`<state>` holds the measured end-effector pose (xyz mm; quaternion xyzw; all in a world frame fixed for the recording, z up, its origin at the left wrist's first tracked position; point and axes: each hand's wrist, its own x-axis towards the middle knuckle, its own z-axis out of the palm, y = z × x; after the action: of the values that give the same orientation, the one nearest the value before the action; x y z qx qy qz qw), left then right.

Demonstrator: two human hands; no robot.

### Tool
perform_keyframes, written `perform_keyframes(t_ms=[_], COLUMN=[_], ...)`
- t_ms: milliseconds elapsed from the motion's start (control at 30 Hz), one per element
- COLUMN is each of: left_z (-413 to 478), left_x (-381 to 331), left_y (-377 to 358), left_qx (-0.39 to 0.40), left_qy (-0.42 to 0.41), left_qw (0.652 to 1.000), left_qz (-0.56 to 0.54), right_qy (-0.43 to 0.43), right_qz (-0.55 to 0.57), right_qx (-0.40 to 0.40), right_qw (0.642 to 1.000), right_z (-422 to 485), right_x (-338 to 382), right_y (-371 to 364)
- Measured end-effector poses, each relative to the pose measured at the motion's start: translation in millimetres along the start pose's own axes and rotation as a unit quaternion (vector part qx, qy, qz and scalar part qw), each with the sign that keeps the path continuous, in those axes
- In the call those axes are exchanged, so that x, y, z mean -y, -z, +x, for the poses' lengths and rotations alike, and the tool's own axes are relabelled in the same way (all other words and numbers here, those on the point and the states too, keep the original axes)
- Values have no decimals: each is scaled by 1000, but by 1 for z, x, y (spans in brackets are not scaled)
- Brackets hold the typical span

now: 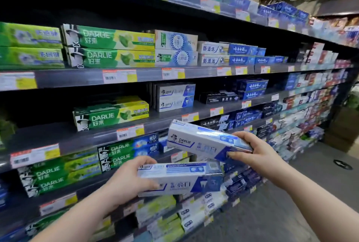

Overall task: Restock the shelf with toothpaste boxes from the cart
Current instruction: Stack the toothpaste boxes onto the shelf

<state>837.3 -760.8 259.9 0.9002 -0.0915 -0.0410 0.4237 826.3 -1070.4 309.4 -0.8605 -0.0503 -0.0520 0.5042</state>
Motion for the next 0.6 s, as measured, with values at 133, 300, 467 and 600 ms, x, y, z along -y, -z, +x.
perform_keyframes(t_ms=[133, 300, 467, 600], left_z=[43, 90, 125, 141], left_x=[-9, -19, -27, -47], left_y=[-2, -13, -35, -57], left_qx=[-17, -72, -149, -187], left_qy=[1, 37, 93, 138], left_qw=[1000, 996, 982, 970], left_qz=[-18, -39, -69, -78], right_qy=[18, 58, 97, 132], right_qz=[-16, -31, 5, 21], right_qx=[22, 57, 129, 190], right_qw=[999, 996, 987, 973], right_z=[62, 154, 251, 319], right_x=[-11, -24, -47, -62], right_y=[15, 34, 45, 47])
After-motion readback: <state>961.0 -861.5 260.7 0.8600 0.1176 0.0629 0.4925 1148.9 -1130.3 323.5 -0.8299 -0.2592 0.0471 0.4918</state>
